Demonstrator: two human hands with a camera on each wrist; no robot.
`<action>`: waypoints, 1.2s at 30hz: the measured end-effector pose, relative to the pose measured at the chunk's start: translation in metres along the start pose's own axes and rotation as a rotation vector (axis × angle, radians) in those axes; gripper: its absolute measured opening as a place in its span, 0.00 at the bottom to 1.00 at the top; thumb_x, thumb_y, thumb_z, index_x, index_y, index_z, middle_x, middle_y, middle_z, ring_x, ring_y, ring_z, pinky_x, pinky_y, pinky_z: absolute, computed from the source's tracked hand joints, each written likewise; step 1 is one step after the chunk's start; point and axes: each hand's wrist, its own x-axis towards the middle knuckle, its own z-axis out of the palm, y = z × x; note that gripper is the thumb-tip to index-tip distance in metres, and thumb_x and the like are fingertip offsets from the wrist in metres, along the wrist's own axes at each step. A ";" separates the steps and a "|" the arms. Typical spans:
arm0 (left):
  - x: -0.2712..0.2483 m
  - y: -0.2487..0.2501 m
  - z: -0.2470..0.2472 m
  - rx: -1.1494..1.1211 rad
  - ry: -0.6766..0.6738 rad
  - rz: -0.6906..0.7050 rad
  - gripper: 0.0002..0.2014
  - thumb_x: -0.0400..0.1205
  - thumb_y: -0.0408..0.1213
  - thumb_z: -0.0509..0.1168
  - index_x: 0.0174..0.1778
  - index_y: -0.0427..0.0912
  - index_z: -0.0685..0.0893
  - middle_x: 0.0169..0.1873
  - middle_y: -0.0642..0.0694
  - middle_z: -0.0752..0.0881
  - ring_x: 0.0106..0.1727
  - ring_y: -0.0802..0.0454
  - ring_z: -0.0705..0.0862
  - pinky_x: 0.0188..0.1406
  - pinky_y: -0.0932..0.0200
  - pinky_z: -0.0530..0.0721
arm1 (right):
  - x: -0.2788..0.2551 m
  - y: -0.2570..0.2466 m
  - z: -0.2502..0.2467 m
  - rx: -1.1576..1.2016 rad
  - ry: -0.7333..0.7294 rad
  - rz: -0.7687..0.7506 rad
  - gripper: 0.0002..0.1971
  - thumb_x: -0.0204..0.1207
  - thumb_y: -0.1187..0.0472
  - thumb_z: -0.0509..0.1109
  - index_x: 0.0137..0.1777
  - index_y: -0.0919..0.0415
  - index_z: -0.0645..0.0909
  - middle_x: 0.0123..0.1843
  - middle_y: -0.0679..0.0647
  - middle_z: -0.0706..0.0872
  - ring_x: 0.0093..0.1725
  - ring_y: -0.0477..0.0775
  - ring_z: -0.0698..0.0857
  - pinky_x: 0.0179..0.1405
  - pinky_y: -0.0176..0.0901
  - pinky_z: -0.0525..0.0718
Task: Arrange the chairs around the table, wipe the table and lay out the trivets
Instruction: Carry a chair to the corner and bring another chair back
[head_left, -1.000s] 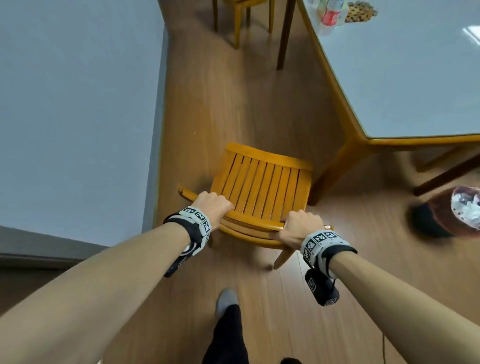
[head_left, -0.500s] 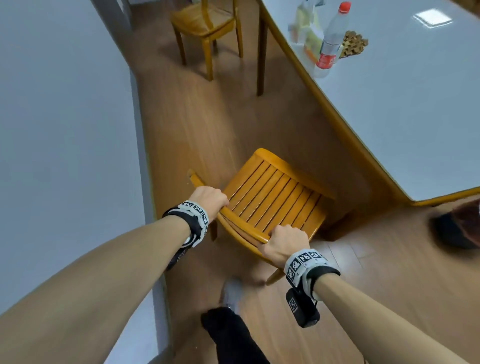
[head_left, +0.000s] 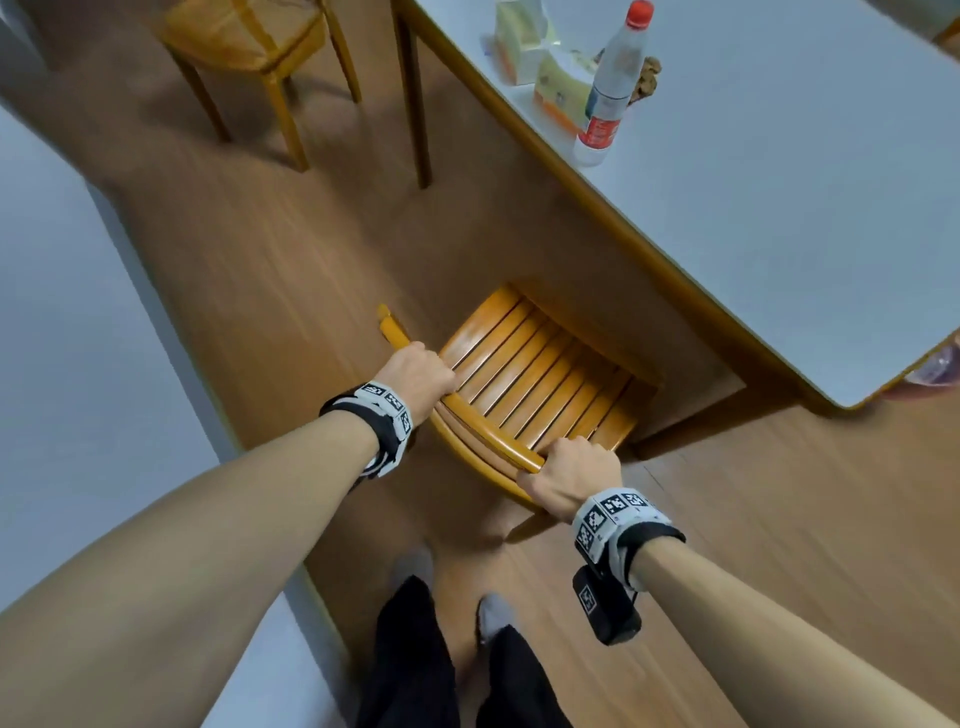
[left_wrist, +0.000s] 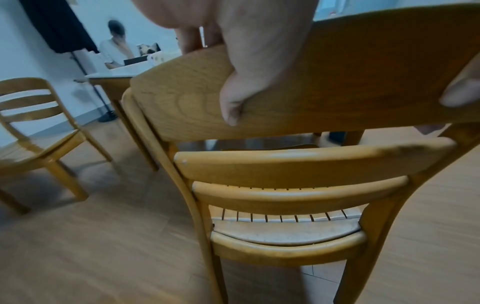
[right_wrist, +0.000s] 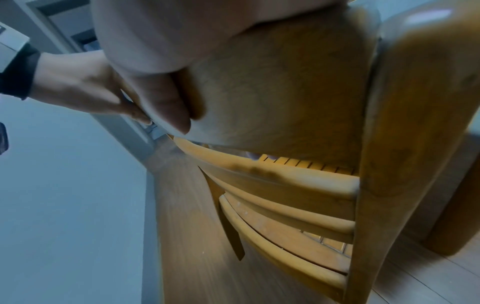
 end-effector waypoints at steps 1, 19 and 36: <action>0.011 -0.010 -0.003 0.024 0.005 0.027 0.12 0.75 0.30 0.67 0.47 0.53 0.86 0.40 0.53 0.88 0.45 0.49 0.86 0.53 0.56 0.77 | 0.007 -0.005 -0.005 0.013 0.011 0.017 0.21 0.66 0.38 0.61 0.34 0.55 0.83 0.31 0.50 0.86 0.32 0.51 0.85 0.34 0.43 0.86; 0.092 -0.072 0.033 -0.082 -0.128 0.208 0.14 0.72 0.24 0.65 0.46 0.48 0.83 0.45 0.47 0.87 0.52 0.43 0.85 0.46 0.53 0.82 | 0.086 -0.039 0.010 0.075 -0.091 0.180 0.24 0.62 0.32 0.65 0.39 0.53 0.82 0.34 0.49 0.83 0.34 0.53 0.83 0.36 0.43 0.83; 0.122 -0.308 -0.020 -0.378 -0.021 -0.117 0.23 0.83 0.46 0.59 0.75 0.48 0.75 0.76 0.51 0.73 0.74 0.47 0.73 0.66 0.49 0.77 | 0.256 -0.188 -0.177 0.487 -0.001 0.024 0.17 0.80 0.46 0.61 0.64 0.49 0.81 0.60 0.50 0.85 0.54 0.51 0.81 0.55 0.44 0.78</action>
